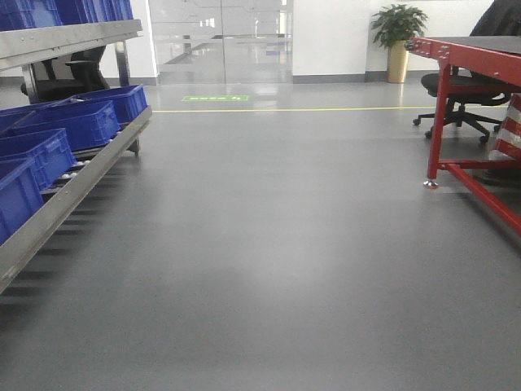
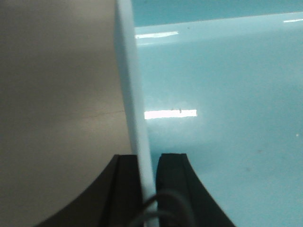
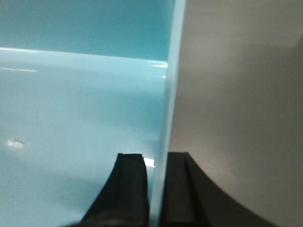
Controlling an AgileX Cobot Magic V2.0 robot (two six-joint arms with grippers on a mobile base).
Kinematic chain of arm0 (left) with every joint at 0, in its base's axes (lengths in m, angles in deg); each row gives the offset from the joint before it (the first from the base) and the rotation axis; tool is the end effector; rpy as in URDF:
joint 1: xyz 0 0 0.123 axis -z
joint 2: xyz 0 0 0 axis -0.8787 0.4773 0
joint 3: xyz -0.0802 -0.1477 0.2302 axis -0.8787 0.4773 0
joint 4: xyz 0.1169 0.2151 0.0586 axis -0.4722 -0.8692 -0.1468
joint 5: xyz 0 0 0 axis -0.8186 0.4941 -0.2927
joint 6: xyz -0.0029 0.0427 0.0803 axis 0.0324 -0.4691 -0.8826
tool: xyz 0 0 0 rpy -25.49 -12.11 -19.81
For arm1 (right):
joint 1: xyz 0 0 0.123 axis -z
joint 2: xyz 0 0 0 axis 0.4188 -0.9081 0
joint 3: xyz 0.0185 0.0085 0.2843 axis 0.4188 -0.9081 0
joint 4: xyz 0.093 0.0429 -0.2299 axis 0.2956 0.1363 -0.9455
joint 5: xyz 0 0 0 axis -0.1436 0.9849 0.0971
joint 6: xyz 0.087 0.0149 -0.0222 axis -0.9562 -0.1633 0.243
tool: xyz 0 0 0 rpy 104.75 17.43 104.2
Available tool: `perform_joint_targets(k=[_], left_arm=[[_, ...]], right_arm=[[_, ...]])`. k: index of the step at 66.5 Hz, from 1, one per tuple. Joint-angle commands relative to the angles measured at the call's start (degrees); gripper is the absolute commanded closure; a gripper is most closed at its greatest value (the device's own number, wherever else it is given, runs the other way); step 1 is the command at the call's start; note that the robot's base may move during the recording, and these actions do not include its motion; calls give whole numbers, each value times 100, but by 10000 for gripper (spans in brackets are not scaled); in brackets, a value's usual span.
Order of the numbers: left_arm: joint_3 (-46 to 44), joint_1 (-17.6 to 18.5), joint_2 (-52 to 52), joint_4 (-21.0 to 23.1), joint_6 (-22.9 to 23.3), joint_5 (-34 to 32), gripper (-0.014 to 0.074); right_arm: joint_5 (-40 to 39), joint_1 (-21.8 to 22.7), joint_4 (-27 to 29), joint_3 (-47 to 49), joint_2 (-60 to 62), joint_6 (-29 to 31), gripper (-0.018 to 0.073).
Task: Move two blue bins to right shelf middle
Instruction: 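Drive to the next shelf of blue bins carrying the cyan bin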
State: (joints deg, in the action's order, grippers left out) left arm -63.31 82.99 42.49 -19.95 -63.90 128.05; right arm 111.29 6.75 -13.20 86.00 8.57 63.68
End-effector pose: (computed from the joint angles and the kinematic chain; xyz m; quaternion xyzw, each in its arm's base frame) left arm 0.2889 -0.1095 0.4893 0.0566 0.9052 -0.1059 0.4076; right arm 0.2622 0.0908 0.4821 -0.1121 0.8584 0.1247 0.4849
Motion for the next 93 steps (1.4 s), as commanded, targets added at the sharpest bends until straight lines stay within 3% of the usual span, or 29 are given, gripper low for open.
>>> perform_joint_targets(k=[1, 93], left_arm=[[-59, -17, -84, 87, -54, -194, 708], [-59, -17, -84, 87, -54, -207, 708]], right_arm=[[-266, 24, -68, 75, 74, 94, 712], [-302, 24, -68, 75, 74, 94, 712]])
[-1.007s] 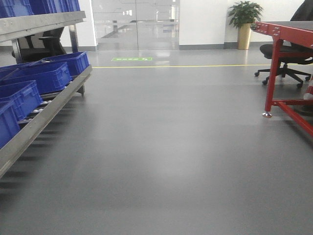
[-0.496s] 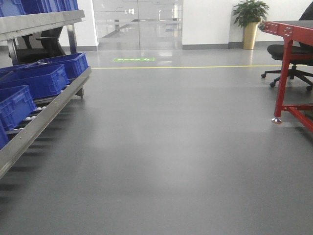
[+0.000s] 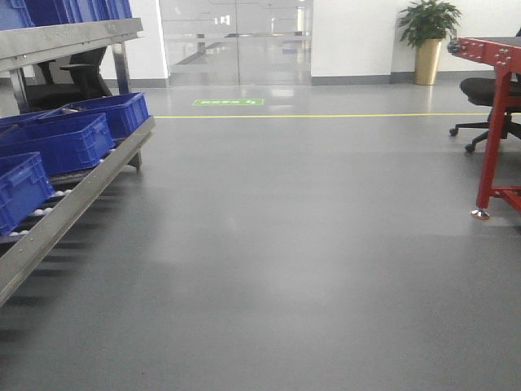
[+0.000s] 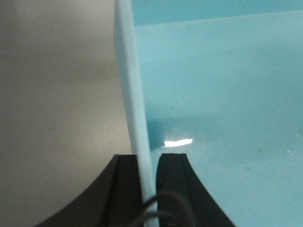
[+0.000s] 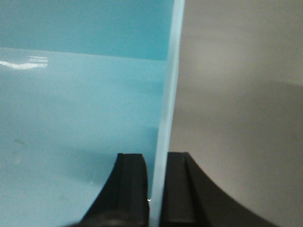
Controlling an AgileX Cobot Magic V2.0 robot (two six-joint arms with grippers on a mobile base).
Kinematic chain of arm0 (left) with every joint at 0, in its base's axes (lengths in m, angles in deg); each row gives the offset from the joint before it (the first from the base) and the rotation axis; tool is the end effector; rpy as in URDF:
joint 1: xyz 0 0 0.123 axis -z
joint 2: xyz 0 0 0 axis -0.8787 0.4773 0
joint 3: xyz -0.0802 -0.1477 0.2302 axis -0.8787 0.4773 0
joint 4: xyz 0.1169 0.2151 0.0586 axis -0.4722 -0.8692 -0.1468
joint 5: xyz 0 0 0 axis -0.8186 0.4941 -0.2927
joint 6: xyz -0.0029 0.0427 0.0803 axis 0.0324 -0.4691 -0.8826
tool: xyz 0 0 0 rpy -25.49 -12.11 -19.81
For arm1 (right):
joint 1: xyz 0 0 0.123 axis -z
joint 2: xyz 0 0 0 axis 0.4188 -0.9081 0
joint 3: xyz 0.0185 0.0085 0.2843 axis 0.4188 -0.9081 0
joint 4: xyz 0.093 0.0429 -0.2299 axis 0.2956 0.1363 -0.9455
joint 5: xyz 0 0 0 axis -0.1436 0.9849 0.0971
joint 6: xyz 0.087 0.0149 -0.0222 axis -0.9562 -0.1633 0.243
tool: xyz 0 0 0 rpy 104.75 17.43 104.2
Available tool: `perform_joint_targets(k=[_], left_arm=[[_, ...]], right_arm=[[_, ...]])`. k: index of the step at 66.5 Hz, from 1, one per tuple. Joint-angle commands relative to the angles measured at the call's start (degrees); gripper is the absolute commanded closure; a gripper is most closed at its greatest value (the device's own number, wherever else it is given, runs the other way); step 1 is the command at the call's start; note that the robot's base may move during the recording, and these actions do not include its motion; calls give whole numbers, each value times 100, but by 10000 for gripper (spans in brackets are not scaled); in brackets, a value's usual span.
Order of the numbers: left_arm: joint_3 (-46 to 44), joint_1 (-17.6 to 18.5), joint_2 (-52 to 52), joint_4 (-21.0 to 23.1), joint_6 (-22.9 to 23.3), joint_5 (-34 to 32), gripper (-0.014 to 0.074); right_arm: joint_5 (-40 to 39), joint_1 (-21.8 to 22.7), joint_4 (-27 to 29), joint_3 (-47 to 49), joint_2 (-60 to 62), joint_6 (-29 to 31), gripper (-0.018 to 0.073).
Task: Move two blue bins to right shelf middle
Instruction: 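Drive to the next shelf of blue bins carrying the cyan bin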
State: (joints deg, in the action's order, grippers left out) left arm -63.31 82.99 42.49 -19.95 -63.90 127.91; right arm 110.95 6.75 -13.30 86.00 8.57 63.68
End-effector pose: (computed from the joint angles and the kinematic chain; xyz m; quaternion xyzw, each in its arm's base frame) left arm 0.2890 -0.1096 0.4895 0.0566 0.9047 -0.1063 0.4086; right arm 0.2625 0.0908 0.4826 -0.1119 0.8569 0.1243 0.4876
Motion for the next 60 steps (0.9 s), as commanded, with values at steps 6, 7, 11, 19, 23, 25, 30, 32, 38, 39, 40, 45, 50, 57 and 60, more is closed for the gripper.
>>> perform_joint_targets(k=[6, 7, 11, 19, 23, 25, 30, 32, 38, 39, 40, 45, 50, 57, 60], left_arm=[[-59, -17, -84, 87, -54, -192, 708], [-59, -17, -84, 87, -54, -192, 708], [-59, -17, -74, 87, -54, -190, 708], [-59, -17, -62, 87, -54, -320, 708], [-59, -17, -62, 87, -54, -447, 708], [-59, -17, -62, 87, -54, -563, 708], [-59, -17, -62, 87, -54, -845, 708], [-59, -17, -62, 87, -54, -1003, 708], [-59, -17, -62, 87, -54, -1356, 708], [-59, -17, -62, 87, -54, -1414, 708], [-59, -17, -62, 87, -54, -1473, 708], [-59, -17, -62, 87, -54, -1737, 708], [-59, -17, -62, 87, -54, -2059, 708], [-59, -17, -62, 87, -54, -2458, 708], [-59, -17, -62, 87, -54, -2598, 708]], right_arm=[[-269, 24, -58, 75, 74, 94, 712], [-269, 24, -58, 75, 74, 94, 712], [-269, 24, -58, 75, 74, 94, 712], [-269, 24, -58, 75, 74, 94, 712], [-269, 24, -58, 75, 74, 94, 712], [-269, 24, -58, 75, 74, 94, 712], [-269, 24, -58, 75, 74, 94, 712], [-269, 24, -58, 75, 74, 94, 712], [-269, 24, -58, 75, 74, 94, 712], [-269, 24, -58, 75, 74, 94, 712], [-269, 24, -58, 75, 74, 94, 712], [-269, 24, -58, 75, 74, 94, 712], [-269, 24, -58, 75, 74, 94, 712], [-269, 24, -58, 75, 74, 94, 712], [-269, 24, -58, 75, 74, 94, 712]])
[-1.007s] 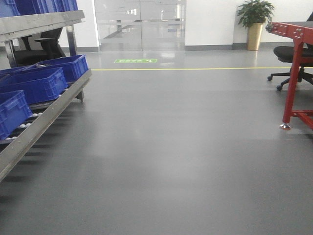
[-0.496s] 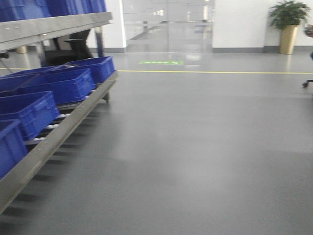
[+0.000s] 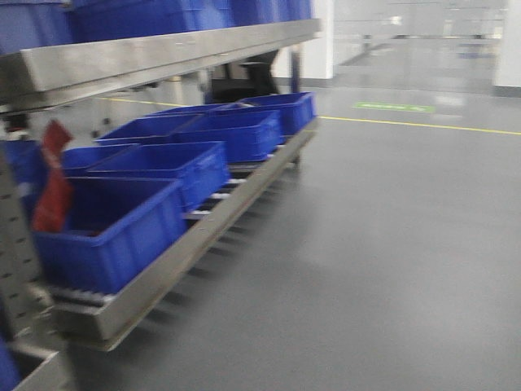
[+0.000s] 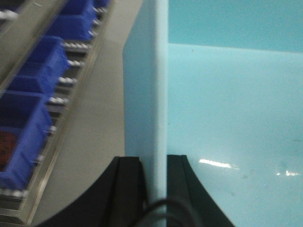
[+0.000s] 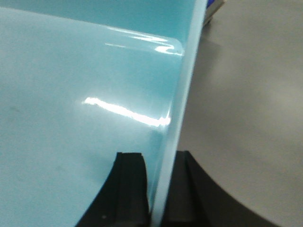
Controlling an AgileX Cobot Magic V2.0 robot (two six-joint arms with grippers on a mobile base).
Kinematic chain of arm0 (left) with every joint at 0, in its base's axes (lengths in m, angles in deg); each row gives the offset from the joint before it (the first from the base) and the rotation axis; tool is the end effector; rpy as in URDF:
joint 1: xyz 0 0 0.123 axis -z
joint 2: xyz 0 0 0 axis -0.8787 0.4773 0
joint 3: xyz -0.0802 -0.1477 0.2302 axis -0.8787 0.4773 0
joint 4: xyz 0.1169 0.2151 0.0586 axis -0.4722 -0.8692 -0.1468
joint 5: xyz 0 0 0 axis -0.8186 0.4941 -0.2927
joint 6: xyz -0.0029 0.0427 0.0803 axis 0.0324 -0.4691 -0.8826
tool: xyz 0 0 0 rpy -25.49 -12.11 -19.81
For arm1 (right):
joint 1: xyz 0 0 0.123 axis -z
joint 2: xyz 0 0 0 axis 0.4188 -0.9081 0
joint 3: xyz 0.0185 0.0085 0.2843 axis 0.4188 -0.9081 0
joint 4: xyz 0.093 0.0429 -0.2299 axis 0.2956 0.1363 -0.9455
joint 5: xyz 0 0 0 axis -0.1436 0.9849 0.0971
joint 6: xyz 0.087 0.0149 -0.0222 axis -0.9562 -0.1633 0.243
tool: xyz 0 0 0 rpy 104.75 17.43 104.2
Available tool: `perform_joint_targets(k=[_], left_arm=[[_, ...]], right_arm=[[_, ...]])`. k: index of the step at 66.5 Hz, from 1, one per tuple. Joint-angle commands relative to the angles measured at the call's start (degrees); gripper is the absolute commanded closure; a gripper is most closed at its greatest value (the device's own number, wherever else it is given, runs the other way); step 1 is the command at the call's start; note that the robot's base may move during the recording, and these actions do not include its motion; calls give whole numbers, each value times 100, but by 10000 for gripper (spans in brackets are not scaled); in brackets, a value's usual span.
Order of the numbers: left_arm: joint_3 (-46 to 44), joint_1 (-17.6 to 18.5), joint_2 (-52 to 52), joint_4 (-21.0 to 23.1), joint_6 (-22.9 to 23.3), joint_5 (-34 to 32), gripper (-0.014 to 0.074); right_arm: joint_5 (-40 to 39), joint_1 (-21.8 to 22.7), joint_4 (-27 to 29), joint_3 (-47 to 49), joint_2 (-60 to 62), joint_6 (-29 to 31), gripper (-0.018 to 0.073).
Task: Move two blue bins to right shelf middle
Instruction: 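Drive to the next shelf of blue bins carrying the cyan bin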
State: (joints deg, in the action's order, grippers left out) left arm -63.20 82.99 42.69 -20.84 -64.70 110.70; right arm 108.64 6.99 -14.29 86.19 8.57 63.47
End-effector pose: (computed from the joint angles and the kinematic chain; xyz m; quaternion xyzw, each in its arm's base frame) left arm 0.3039 -0.1149 0.5110 0.0620 0.8322 -0.1345 0.5343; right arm 0.2648 0.0888 0.4867 -0.1076 0.8465 0.1191 0.5077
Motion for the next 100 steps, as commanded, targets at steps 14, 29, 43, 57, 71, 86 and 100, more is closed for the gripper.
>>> perform_joint_targets(k=[14, 29, 43, 57, 71, 86, 100], left_arm=[[-70, -17, -82, 176, 26, -1286, 708], [-70, -17, -82, 176, 26, -1565, 708], [-70, -17, -82, 176, 26, -1592, 708], [-70, -17, -82, 176, 26, -1592, 708], [-70, -17, -82, 176, 26, -1592, 708], [-70, -17, -82, 176, 26, -1592, 708], [-70, -17, -82, 176, 26, -1592, 708]], right_arm=[[-37, 0, 41, 56, 74, 115, 712], [-37, 0, 41, 56, 74, 115, 712], [-37, 0, 41, 56, 74, 115, 712], [-37, 0, 41, 56, 74, 115, 712], [-37, 0, 41, 56, 74, 115, 712], [-37, 0, 41, 56, 74, 115, 712], [-37, 0, 41, 56, 74, 115, 712]])
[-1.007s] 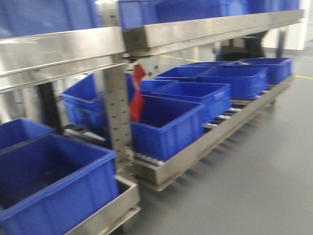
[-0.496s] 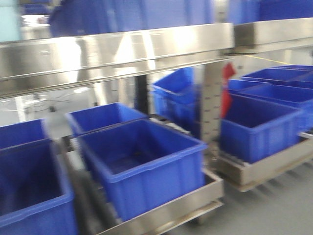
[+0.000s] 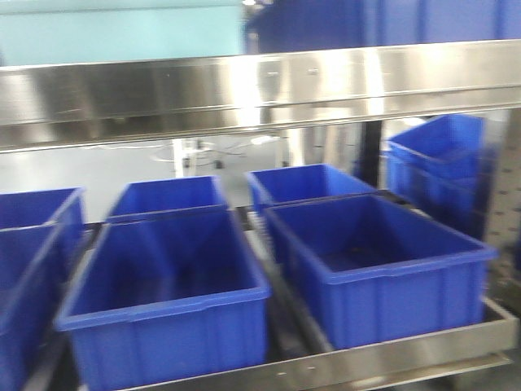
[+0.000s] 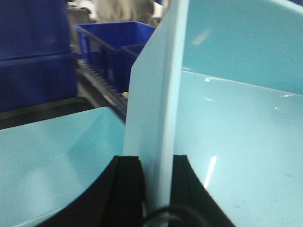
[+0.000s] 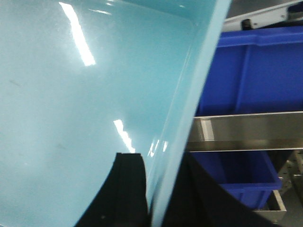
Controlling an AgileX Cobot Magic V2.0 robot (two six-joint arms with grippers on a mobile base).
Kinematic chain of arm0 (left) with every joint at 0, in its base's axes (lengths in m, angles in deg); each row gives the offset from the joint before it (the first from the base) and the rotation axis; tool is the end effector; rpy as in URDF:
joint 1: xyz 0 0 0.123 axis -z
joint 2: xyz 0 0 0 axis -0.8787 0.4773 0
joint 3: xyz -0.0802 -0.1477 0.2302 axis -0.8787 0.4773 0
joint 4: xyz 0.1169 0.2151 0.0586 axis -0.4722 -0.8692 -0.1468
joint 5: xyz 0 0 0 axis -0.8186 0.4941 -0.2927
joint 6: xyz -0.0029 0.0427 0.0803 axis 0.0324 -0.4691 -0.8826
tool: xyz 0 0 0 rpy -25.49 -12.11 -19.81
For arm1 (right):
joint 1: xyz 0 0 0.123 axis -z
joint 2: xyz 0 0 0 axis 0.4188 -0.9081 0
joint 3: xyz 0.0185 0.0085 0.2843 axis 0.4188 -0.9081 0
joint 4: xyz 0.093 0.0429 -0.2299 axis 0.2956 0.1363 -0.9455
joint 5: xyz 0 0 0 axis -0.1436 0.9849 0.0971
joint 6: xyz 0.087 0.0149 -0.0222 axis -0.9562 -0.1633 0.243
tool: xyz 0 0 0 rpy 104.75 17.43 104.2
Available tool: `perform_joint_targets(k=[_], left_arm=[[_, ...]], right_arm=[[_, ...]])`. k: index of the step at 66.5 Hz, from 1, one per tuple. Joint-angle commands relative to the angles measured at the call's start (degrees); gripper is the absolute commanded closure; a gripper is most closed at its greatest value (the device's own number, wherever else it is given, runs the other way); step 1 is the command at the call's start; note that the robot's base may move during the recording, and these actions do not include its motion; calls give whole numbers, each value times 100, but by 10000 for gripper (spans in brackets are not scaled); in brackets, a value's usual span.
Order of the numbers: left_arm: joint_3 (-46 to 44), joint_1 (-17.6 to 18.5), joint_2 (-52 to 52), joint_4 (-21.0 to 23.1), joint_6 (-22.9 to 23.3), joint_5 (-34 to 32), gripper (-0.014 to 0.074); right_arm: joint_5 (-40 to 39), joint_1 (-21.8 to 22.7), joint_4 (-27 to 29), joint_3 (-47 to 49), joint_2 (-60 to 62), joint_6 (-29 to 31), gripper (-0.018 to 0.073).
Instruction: Move two blue bins to right shelf middle
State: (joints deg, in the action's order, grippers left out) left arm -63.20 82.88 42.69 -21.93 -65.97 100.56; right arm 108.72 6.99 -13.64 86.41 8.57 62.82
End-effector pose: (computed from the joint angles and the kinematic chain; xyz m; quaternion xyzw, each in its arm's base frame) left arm 0.3089 -0.1157 0.5264 0.0705 0.7792 -0.1399 0.6069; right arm 0.2641 0.0895 0.4878 -0.1020 0.8464 0.1277 0.5069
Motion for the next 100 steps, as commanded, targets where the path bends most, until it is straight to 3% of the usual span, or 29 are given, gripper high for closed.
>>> perform_joint_targets(k=[1, 100], left_arm=[[-70, -6, -82, 285, 153, -578, 708], [-70, -6, -82, 285, 153, -578, 708]], right_arm=[[-46, 0, -24, 33, 74, 180, 712], [-46, 0, -24, 33, 74, 180, 712]])
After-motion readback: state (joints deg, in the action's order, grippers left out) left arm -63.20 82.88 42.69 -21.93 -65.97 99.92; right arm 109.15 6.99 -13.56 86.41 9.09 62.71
